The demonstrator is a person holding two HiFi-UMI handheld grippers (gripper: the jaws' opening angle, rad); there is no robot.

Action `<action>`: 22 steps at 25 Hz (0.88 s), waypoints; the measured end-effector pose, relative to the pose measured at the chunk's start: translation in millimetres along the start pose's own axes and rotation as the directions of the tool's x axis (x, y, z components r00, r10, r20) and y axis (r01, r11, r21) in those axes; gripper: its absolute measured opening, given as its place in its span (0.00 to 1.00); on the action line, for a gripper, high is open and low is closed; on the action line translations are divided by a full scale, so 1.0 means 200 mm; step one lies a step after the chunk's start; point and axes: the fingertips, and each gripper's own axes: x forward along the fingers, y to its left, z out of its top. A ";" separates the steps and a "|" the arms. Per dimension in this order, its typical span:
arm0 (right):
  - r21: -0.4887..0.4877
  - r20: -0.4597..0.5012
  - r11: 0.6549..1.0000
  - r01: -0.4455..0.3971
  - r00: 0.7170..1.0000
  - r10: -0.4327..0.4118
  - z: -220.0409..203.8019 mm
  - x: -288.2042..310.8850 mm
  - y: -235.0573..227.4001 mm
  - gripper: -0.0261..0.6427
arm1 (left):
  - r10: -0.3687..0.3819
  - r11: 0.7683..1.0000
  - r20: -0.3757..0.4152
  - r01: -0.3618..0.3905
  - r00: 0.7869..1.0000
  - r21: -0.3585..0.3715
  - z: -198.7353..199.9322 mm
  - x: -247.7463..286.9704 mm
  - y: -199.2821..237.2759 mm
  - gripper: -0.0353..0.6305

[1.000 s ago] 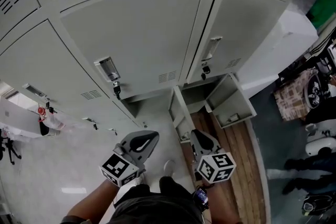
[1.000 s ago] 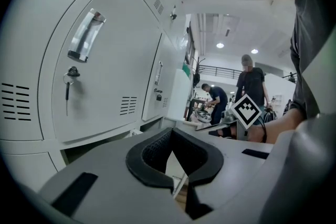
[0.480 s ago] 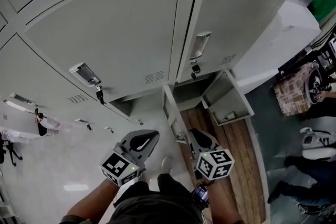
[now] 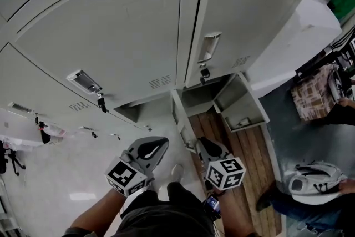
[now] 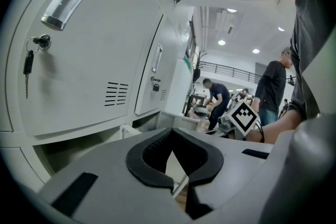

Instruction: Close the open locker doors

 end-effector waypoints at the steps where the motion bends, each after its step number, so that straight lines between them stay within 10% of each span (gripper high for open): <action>1: 0.001 -0.003 1.000 -0.001 1.000 0.001 -0.01 0.00 0.00 0.09 | 0.000 1.000 -0.001 0.000 1.000 -0.001 0.00 0.00 0.00 0.07; 22: -0.015 -0.031 0.997 -0.080 0.996 0.080 -0.04 0.03 0.07 0.09 | 0.074 0.997 -0.006 -0.074 0.997 -0.034 -0.09 -0.06 0.02 0.07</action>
